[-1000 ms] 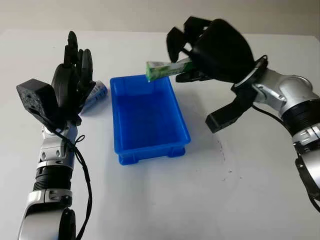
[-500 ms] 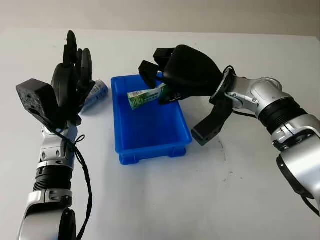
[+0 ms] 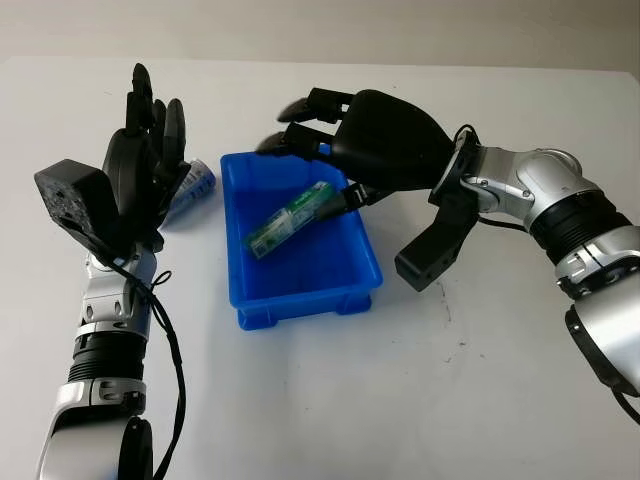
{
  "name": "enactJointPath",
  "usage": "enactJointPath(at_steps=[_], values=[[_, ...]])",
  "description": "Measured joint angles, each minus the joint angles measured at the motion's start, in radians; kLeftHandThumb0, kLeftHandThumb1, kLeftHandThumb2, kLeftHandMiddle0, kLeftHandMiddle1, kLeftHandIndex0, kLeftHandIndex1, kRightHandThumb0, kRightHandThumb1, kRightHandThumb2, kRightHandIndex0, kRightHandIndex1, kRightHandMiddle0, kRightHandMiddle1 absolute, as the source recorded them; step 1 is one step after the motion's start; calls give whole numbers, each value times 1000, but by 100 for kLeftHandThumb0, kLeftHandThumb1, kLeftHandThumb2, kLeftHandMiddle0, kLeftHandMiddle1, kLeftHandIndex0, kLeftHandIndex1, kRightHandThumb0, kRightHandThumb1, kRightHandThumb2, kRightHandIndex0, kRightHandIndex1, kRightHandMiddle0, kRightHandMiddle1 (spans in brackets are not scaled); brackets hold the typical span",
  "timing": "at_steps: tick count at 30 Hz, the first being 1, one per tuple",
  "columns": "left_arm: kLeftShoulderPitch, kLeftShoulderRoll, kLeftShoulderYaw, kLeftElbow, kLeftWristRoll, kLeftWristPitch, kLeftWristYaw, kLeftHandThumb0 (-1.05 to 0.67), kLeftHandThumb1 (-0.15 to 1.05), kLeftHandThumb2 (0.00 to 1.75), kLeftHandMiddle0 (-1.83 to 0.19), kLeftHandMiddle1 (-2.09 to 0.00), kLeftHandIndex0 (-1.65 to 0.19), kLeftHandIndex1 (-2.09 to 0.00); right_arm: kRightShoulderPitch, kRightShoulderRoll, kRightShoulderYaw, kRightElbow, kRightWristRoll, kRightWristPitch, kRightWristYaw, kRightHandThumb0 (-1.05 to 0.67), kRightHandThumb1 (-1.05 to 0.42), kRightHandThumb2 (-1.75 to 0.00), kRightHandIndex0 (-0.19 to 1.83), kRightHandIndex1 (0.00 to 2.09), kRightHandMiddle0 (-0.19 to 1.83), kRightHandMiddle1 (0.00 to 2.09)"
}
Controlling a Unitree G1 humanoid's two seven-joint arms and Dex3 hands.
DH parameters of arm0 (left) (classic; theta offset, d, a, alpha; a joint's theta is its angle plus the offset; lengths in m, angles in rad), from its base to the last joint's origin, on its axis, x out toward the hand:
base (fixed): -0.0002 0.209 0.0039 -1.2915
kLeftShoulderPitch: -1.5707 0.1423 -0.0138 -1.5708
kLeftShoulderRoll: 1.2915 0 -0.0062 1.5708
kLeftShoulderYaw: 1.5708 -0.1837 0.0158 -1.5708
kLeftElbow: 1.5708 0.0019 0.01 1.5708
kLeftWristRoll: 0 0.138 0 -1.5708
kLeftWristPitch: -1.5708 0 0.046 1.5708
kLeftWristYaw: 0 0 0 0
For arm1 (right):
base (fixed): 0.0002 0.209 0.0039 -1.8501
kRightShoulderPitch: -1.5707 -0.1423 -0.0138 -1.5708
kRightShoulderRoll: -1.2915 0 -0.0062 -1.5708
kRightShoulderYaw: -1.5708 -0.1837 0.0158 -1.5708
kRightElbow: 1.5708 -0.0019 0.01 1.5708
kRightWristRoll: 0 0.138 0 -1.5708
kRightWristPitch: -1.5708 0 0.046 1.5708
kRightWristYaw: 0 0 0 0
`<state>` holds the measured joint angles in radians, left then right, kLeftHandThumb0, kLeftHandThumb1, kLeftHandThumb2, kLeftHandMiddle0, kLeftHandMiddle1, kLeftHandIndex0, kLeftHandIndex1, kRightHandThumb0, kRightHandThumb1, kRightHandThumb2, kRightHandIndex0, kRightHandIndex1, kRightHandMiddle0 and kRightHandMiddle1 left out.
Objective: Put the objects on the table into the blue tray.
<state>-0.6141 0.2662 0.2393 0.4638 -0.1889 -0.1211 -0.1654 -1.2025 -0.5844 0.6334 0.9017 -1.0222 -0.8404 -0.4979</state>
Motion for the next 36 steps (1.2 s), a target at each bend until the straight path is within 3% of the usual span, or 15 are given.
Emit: enactJointPath(at_steps=[5, 10, 15, 21, 24, 29, 36], values=[[0, 0, 1, 1, 0, -7, 0, -72, 105, 54, 19, 0, 19, 0, 22, 6, -77, -1, 120, -13, 2, -76, -105, -37, -18, 1, -18, 2], [0, 0, 1, 0, 0, -10, -3, -70, 105, 56, 19, 0, 19, 0, 114, 77, -256, 12, 472, 18, 197, -78, -105, -47, -19, 0, -19, 0], [0, 4, 3, 0, 0, -12, -7, -70, 105, 56, 19, 0, 19, 0, 269, 142, -456, -106, 831, 255, 451, -79, -105, -56, -19, 0, -19, 0], [-1, 23, 4, 8, 23, -12, 10, -69, 105, 54, 19, 0, 19, 0, 447, 224, -640, -339, 1127, 635, 595, -71, -105, -61, -19, 0, -19, 0], [-3, 37, 1, 9, 43, 3, 28, -68, 105, 52, 18, -2, 18, -1, 506, 238, -684, -407, 1180, 743, 626, -68, -105, -67, -19, 0, -19, 0], [-4, 99, -25, -16, 113, 99, 33, -67, 105, 51, 16, -5, 17, -3, 560, 254, -730, -491, 1191, 814, 627, -67, -105, -68, -19, 0, -19, 0], [-68, 248, -172, -60, 347, 354, -15, -75, 105, 45, 6, -6, 6, -8, 591, 260, -745, -563, 1181, 887, 626, -68, -105, -67, -19, 0, -19, 0]])
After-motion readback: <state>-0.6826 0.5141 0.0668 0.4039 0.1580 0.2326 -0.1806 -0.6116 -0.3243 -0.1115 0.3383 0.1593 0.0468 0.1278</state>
